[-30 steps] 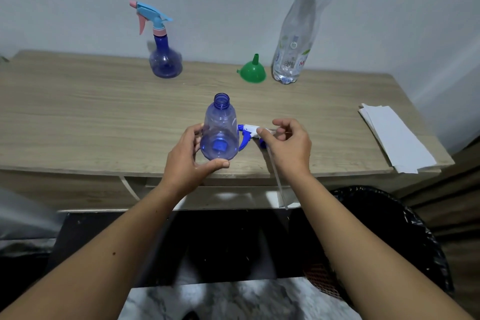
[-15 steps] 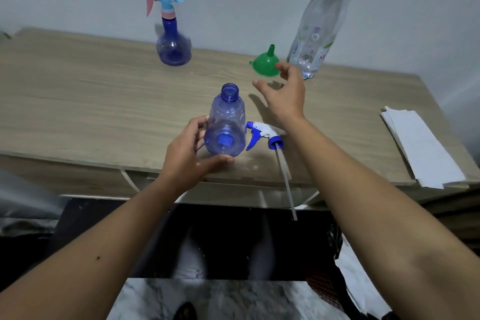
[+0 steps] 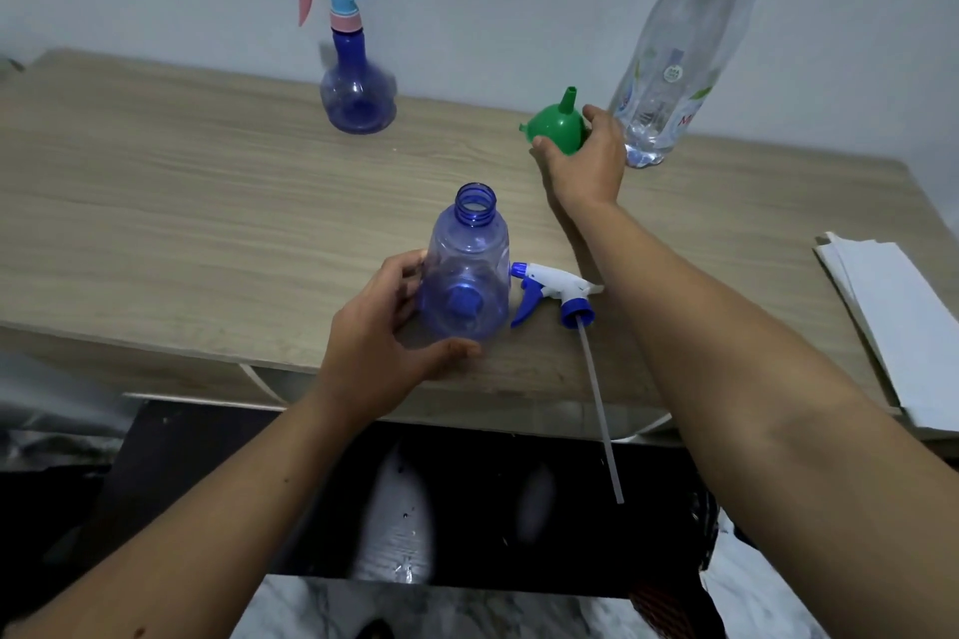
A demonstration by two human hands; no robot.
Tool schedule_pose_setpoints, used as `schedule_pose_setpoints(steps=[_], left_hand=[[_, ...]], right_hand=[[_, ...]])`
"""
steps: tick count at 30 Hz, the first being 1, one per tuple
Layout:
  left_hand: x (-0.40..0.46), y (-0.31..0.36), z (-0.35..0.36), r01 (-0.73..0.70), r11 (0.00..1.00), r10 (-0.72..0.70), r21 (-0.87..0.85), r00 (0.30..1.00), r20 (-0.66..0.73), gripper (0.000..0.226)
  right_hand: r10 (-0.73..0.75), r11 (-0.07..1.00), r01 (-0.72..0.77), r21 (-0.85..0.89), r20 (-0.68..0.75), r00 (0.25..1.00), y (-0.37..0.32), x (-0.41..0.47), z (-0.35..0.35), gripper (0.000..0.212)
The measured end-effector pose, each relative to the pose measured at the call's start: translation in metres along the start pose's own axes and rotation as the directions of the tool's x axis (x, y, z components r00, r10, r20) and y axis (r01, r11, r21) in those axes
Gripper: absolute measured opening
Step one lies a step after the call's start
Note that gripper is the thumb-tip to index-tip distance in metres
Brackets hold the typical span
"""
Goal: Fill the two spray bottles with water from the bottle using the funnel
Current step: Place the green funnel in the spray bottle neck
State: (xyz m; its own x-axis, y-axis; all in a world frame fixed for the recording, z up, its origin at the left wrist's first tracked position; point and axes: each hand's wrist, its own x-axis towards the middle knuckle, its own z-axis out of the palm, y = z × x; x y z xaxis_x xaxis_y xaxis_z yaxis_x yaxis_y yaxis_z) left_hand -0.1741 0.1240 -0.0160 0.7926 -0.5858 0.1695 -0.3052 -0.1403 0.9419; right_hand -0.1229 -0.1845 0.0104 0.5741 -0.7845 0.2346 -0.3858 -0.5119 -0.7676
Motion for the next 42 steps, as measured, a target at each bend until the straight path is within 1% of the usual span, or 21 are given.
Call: schedule_pose_setpoints(steps=[2, 6, 8, 11, 12, 14, 17, 22, 26, 28, 32, 38, 40, 42], left_hand=[[0.001, 0.000, 0.001, -0.003, 1.000, 0.003, 0.004, 1.000, -0.003, 0.094], [0.001, -0.001, 0.001, -0.003, 1.000, 0.003, 0.019, 1.000, -0.012, 0.094], [0.001, -0.001, 0.001, -0.003, 1.000, 0.003, 0.021, 1.000, -0.015, 0.093], [0.001, -0.001, 0.000, -0.003, 1.000, 0.003, 0.017, 1.000, -0.014, 0.091], [0.001, -0.001, 0.000, -0.004, 1.000, 0.004, 0.014, 1.000, -0.013, 0.091], [0.001, -0.001, 0.000, -0.004, 1.000, 0.004, 0.010, 1.000, -0.008, 0.092], [0.000, -0.001, 0.000, 0.001, 1.000, -0.001, 0.008, 1.000, -0.008, 0.094], [-0.001, 0.002, 0.000, 0.027, 1.000, -0.027, 0.006, 1.000, 0.002, 0.095], [-0.001, 0.003, -0.001, 0.051, 0.998, -0.051, 0.031, 0.999, -0.002, 0.096], [-0.002, 0.006, -0.002, 0.058, 0.998, -0.058, 0.040, 0.998, -0.003, 0.094], [-0.005, 0.009, -0.001, 0.090, 0.996, -0.090, 0.018, 0.996, -0.008, 0.096], [-0.006, 0.013, -0.001, 0.099, 0.995, -0.099, 0.016, 0.995, -0.005, 0.102], [-0.006, 0.015, -0.001, 0.100, 0.995, -0.100, 0.013, 0.995, -0.007, 0.104], [-0.006, 0.015, -0.001, 0.096, 0.995, -0.096, 0.011, 0.995, -0.010, 0.106]], right_hand=[[0.013, 0.999, -0.013, -0.035, 0.001, 1.000, 0.002, 0.006, 0.004, 0.077], [0.020, 0.997, -0.021, -0.073, -0.006, 1.000, 0.004, 0.008, 0.007, 0.069], [0.026, 0.997, -0.027, -0.069, -0.007, 1.000, 0.003, 0.007, 0.007, 0.072], [0.027, 0.996, -0.025, -0.082, 0.026, 0.999, 0.005, 0.004, 0.005, 0.084], [0.021, 0.996, -0.018, -0.082, 0.036, 0.999, 0.005, 0.003, 0.004, 0.085], [0.002, 0.997, 0.001, -0.072, 0.046, 0.999, 0.005, 0.001, 0.001, 0.080], [-0.025, 0.999, 0.025, -0.028, 0.030, 0.999, 0.002, -0.007, -0.003, 0.075], [-0.041, 0.994, 0.039, 0.104, 0.013, 0.999, -0.004, -0.023, -0.021, 0.070], [-0.114, 0.980, 0.102, 0.172, 0.063, 0.991, -0.010, -0.037, -0.042, 0.064], [-0.166, 0.967, 0.150, 0.206, 0.061, 0.984, -0.015, -0.045, -0.056, 0.063], [-0.246, 0.944, 0.219, 0.246, 0.085, 0.966, -0.030, -0.064, -0.085, 0.059], [-0.304, 0.909, 0.245, 0.336, 0.135, 0.943, -0.055, -0.094, -0.123, 0.050], [-0.325, 0.899, 0.256, 0.355, 0.150, 0.934, -0.062, -0.103, -0.130, 0.050], [-0.341, 0.887, 0.261, 0.381, 0.161, 0.926, -0.067, -0.112, -0.137, 0.055]])
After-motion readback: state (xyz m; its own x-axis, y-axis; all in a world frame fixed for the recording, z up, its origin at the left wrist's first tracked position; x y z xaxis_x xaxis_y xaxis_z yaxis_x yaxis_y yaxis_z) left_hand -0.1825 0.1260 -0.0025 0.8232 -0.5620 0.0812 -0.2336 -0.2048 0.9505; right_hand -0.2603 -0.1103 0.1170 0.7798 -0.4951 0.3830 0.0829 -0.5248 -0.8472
